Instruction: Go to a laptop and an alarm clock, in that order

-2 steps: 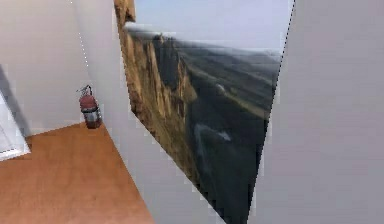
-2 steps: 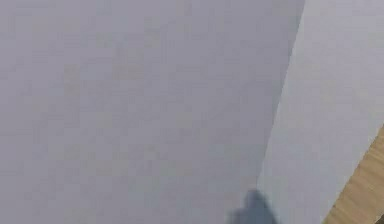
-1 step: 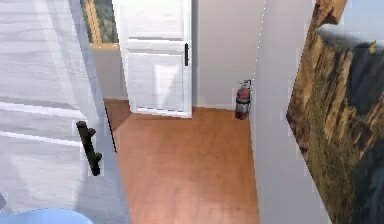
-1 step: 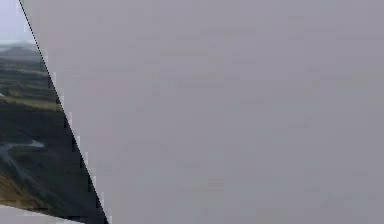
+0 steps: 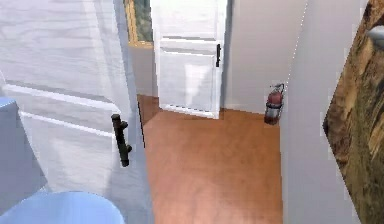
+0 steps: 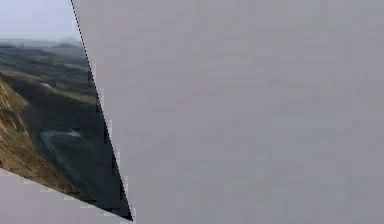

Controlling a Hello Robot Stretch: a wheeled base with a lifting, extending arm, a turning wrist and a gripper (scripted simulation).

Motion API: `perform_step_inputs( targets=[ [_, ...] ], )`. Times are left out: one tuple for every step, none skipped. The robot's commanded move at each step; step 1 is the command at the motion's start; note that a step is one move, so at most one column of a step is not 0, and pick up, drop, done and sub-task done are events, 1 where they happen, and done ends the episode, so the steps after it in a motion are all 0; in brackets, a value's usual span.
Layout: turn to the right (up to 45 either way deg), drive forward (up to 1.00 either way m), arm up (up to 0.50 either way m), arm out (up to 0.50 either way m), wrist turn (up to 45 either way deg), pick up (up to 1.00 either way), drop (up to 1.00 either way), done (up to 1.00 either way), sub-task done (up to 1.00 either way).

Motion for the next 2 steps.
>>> perform_step_inputs(
  targets=[
    [0.0,0.6,0.0,0.0,0.0,0.0,0.0,0.0,0.0],
    [-9.0,0.0,0.0,0.0,0.0,0.0,0.0,0.0,0.0]
  ],
)
